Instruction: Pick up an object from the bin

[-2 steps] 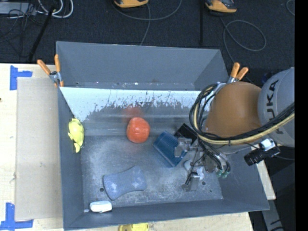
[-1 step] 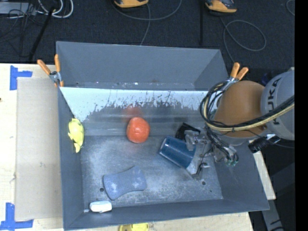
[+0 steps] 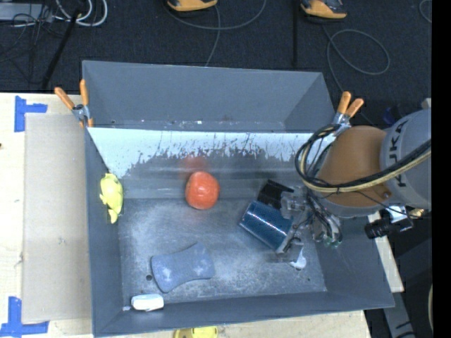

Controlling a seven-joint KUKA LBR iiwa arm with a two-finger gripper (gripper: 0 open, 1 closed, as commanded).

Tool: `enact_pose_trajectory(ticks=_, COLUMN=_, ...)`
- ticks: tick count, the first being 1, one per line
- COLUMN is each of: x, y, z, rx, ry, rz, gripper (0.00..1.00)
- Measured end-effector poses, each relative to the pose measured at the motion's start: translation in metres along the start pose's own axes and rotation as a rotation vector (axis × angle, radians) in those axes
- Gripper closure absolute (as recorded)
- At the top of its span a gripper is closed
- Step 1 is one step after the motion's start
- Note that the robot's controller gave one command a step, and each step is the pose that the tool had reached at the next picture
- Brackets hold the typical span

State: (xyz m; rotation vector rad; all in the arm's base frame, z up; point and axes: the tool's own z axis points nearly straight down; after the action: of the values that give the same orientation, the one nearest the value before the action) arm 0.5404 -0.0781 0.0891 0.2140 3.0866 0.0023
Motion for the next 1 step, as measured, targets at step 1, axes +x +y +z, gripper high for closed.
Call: enact_pose_trajectory(ticks=1, x=-0.0017, y=-0.0013, z=0.0139, rx=0.001, ry=0.042, rz=-0.172, gripper=0.0)
